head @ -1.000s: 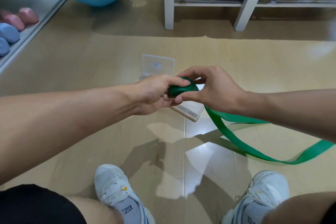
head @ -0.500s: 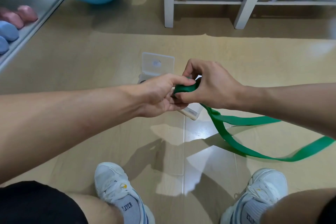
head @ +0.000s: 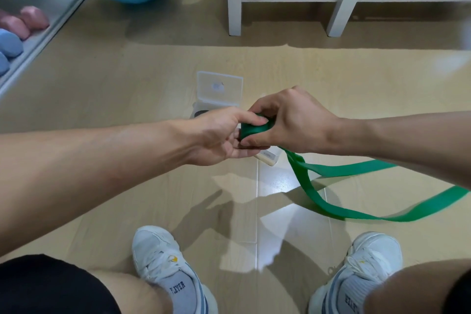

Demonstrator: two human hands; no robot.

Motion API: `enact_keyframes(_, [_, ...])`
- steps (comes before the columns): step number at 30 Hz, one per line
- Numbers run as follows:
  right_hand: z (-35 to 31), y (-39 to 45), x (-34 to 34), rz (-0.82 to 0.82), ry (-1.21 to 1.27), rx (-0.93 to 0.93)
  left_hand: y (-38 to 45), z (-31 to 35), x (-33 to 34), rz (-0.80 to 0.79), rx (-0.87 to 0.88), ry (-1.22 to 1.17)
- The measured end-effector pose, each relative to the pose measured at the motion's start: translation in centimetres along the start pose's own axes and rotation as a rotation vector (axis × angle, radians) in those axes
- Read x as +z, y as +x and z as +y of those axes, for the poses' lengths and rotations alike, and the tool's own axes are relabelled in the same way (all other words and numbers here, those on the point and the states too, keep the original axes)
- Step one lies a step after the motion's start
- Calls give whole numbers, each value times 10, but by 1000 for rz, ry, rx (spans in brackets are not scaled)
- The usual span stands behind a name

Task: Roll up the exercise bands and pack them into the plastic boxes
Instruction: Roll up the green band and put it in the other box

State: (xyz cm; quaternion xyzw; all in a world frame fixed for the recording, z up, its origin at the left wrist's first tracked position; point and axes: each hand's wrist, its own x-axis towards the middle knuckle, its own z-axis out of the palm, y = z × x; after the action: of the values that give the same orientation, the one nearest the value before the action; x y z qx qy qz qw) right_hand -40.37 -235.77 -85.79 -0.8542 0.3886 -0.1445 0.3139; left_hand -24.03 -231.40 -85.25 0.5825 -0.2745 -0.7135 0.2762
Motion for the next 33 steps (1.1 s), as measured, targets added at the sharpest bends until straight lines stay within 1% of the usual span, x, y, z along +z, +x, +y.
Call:
enact_keyframes(3, [3,2,-1,-47,7,-37,1,2,-1,-15,9,-12])
enact_keyframes(6, [7,2,-7,-96,82,27,2,4,-7,-40,39,-32])
enact_keyframes(10, [10,-3,-8,-45,198,44,3,5,-14,-99,29,-104])
enact_keyframes(13, [9,-4,-6,-4,114,11,2,4,-13,-131,20,-64])
enact_keyframes(15, [8,-4,-4,4,24,-13,1,4,-11,-126,11,7])
enact_keyframes(17, [6,-2,-1,11,-83,-41,2,0,-8,-53,0,163])
enact_keyframes(19, [6,0,2,7,-160,-65,5,-5,-4,60,-8,295])
enact_keyframes(22, [8,1,5,10,-189,-79,13,-11,-2,202,60,309])
enact_keyframes(24, [7,1,5,27,-157,-82,16,-10,-4,221,98,276])
enact_keyframes(26, [7,1,1,8,-67,-50,15,-8,-7,185,97,257])
enact_keyframes(29, [13,2,-6,-89,43,37,11,-5,-13,91,57,234])
enact_keyframes(31, [17,1,-5,-90,115,40,8,-4,-16,21,37,191])
enact_keyframes(33, [16,1,-5,-54,130,31,5,-2,-16,-27,40,143])
